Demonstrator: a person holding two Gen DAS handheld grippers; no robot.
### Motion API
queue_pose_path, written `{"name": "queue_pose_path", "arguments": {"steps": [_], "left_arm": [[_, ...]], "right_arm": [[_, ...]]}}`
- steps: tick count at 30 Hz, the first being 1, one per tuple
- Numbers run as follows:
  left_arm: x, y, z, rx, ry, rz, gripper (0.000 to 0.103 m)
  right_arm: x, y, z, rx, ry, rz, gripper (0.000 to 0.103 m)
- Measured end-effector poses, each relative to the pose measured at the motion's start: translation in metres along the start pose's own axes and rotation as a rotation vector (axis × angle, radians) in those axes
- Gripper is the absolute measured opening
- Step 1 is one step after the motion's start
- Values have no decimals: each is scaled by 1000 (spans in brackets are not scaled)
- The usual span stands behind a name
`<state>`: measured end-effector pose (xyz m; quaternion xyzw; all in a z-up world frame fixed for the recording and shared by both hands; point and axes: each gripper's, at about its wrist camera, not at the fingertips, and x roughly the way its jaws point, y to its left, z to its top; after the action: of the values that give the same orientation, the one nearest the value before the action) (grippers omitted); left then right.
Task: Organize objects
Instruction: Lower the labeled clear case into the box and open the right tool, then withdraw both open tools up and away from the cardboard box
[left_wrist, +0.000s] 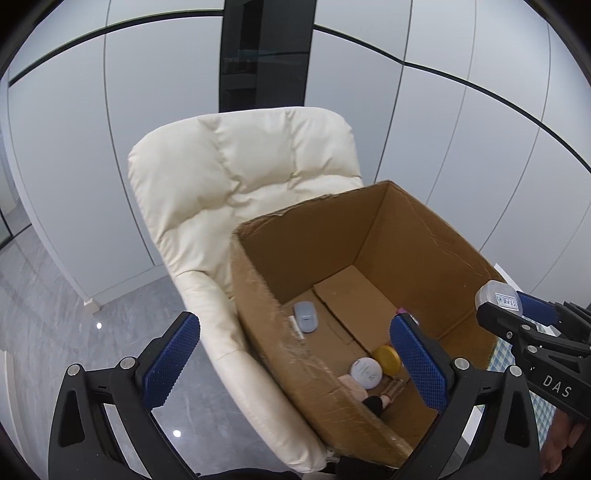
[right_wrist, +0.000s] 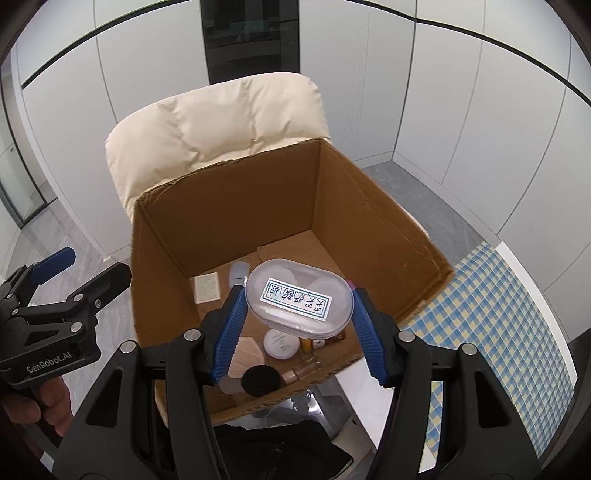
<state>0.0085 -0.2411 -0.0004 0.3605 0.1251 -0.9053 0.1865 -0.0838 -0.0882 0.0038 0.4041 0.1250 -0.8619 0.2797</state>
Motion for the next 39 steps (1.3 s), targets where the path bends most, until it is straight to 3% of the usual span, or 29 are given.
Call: {"name": "queue_pose_path", "arguments": {"steps": [16, 20, 27, 29, 39], "left_arm": [[-5, 41, -3, -49, 0, 50, 103], [-6, 45, -3, -56, -2, 56, 103], [-6, 45, -4, -58, -2, 59, 103], [-6, 44, -4, -55, 0, 58, 103], [-4, 39, -4, -49, 1, 53, 103]], "right_arm": [[2, 39, 8, -48, -13, 41, 60], [3, 44, 10, -51, -20, 47, 72], [3, 45, 10, -58, -21, 51, 77], [3, 42, 10, -45, -23, 49, 85], [5, 31, 8, -23, -12, 31, 87]]}}
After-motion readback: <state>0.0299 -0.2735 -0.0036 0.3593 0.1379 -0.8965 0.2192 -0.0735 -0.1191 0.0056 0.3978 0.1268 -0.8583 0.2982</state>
